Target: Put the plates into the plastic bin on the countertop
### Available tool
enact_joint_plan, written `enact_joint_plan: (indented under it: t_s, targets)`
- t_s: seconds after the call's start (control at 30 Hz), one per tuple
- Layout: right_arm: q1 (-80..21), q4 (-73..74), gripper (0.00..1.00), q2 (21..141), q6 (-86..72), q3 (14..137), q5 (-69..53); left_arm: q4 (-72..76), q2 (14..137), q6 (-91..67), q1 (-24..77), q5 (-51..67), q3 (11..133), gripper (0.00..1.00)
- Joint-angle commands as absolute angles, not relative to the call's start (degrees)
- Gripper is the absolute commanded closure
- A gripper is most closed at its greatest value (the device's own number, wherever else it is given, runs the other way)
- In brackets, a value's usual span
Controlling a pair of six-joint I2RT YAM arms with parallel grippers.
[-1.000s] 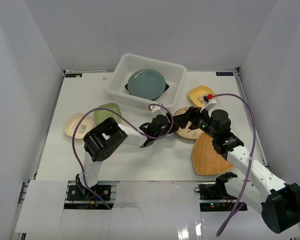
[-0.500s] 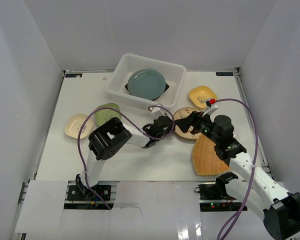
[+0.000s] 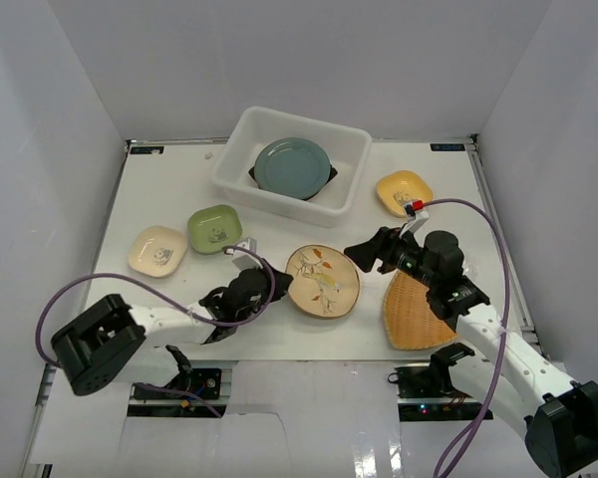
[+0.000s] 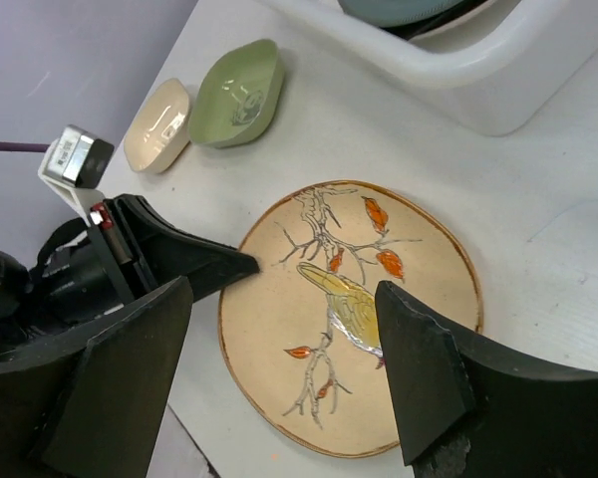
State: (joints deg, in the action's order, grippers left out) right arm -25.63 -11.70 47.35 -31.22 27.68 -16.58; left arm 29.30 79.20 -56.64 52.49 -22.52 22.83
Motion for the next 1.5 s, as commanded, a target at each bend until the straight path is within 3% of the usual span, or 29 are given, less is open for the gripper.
enact_joint_plan:
  t_s: [0.0, 0.23, 0.43, 0.63, 0.8, 1.0, 1.17, 1.47]
  targets:
    - [-25.66, -12.75, 0.2, 47.11, -32.52, 26.46, -21.0, 31.56, 68.58, -60.38, 51.94, -20.04, 18.04, 1.0]
    - [-25.22, -10.2, 0.19, 42.98, -34.01, 26.89, -22.68, 24.79, 46.62, -59.15, 50.8, -17.14, 17.75, 1.0]
    - [-24.96, -6.95, 0.2, 38.33, -33.66, 27.51, -20.83, 18.03, 39.73, -53.98, 50.19, -17.57, 24.86, 1.0]
    - [-25.05, -1.24, 0.23, 32.97, -30.15, 29.88, -15.21, 14.59, 51.83, -40.88, 47.2, -20.57, 43.84, 1.0]
    - [-24.96, 4.65, 0.32, 27.61, -26.99, 31.91, -10.63, 15.81, 68.59, -41.74, 34.3, -7.5, 56.92, 1.0]
    - [-24.96, 4.66, 0.35, 27.33, -27.86, 28.57, -14.05, 15.29, 87.34, -40.43, 25.41, -4.05, 73.53, 1.0]
    - [-24.96, 3.08, 0.35, 28.12, -27.6, 26.63, -16.26, 14.5, 100.61, -38.41, 21.71, -1.59, 81.82, 1.0]
    - [-24.96, 0.89, 0.35, 31.28, -26.72, 24.53, -18.28, 12.48, 110.82, -37.27, 18.46, -0.53, 88.94, 1.0]
